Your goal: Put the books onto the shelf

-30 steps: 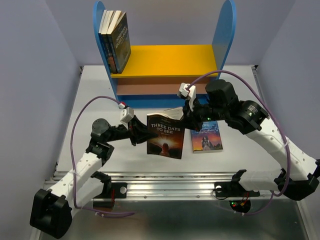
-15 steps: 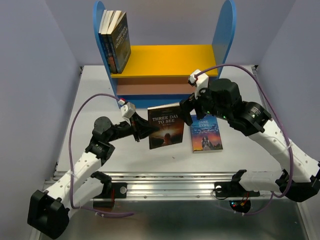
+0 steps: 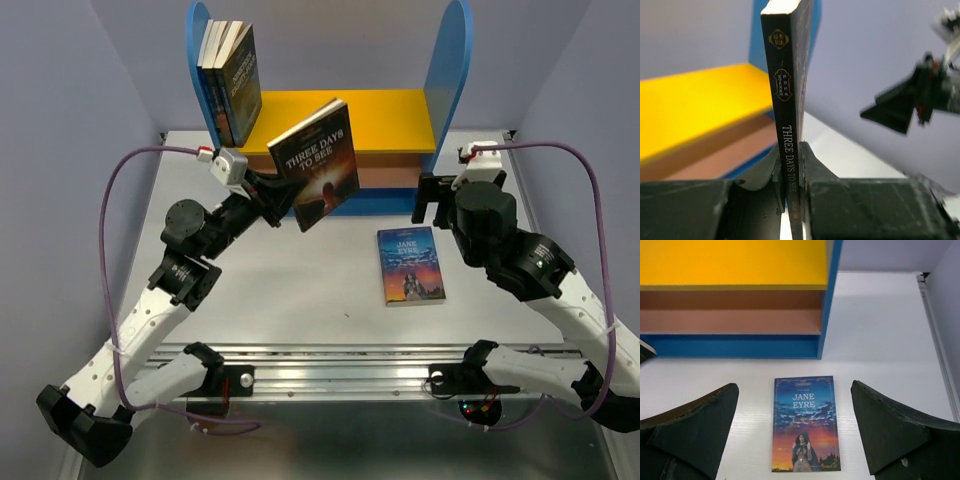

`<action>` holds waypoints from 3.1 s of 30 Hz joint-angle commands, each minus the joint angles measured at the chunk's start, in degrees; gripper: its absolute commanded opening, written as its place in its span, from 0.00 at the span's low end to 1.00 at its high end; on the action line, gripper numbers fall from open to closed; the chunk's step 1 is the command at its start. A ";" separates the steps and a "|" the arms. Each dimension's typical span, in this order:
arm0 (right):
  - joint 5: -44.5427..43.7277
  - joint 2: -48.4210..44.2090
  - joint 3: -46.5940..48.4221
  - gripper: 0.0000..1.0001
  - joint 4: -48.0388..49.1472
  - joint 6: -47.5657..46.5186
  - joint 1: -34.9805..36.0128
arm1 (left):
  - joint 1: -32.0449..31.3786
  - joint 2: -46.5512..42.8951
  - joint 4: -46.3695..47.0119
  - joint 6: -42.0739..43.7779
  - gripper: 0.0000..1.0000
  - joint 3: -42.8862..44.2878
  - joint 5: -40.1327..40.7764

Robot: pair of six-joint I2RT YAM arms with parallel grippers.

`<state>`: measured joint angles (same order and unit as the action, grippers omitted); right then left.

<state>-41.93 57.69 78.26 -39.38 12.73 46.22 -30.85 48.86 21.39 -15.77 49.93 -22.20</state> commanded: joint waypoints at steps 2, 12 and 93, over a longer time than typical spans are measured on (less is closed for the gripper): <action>-11.06 -1.35 -2.67 1.00 2.81 5.20 0.10 | -1.75 6.31 2.35 3.29 0.00 12.10 20.23; -11.77 1.10 -4.87 1.00 2.90 5.81 0.10 | -3.08 22.92 1.82 18.64 0.00 31.96 38.62; -6.58 4.10 -5.84 1.00 5.71 1.77 0.10 | 8.88 35.52 10.08 24.21 0.34 26.27 54.63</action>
<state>-48.75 61.63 72.16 -36.40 14.76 46.22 -22.41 87.50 30.74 8.01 77.32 28.71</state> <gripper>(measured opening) 0.998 0.316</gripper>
